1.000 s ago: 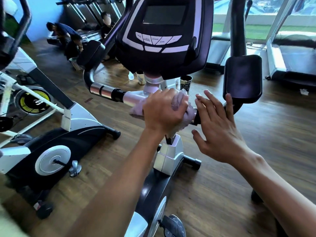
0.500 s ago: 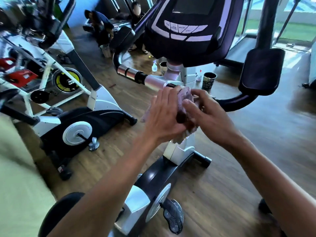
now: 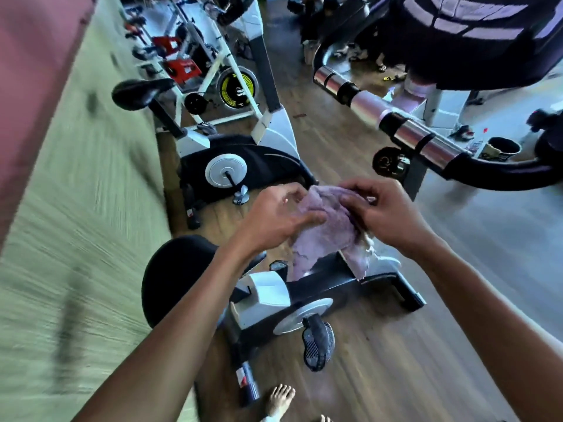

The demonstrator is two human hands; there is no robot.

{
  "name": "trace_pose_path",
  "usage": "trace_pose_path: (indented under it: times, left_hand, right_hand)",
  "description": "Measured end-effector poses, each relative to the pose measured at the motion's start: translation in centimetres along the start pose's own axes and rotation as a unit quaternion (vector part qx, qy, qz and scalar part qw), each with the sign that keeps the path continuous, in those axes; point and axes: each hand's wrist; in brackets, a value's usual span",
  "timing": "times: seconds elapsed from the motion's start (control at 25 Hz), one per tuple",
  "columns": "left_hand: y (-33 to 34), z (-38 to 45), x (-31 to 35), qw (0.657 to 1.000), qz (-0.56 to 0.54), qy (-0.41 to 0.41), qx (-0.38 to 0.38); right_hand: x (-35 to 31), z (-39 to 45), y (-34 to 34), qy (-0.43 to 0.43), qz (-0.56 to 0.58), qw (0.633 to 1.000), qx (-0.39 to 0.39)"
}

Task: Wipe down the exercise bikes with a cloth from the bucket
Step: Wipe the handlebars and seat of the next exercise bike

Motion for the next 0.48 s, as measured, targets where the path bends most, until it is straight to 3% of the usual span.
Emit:
trace_pose_path:
  times: [0.08, 0.24, 0.32, 0.48]
  left_hand:
    - [0.2, -1.5, 0.0, 1.0, 0.002, -0.007, 0.019]
    - [0.4, -3.4, 0.0, 0.995, 0.019, 0.004, 0.099]
    - [0.0, -4.1, -0.4, 0.991, 0.014, 0.015, 0.133]
    - [0.0, -5.9, -1.3, 0.973, 0.009, 0.001, 0.233]
  right_hand:
    - [0.2, 0.0, 0.9, -0.006, -0.01, 0.999, -0.039]
    - [0.6, -1.0, 2.7, 0.016, 0.121, 0.978, -0.167]
    - [0.7, -1.6, 4.5, 0.034, 0.157, 0.968, -0.195]
    - [0.2, -3.1, 9.8, 0.071, 0.185, 0.978, -0.068]
Point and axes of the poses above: each hand's wrist, its own z-axis towards the middle knuckle, its own y-axis out of the palm, x = y × z, and after that the axes turned 9 degrees about -x, right-handed
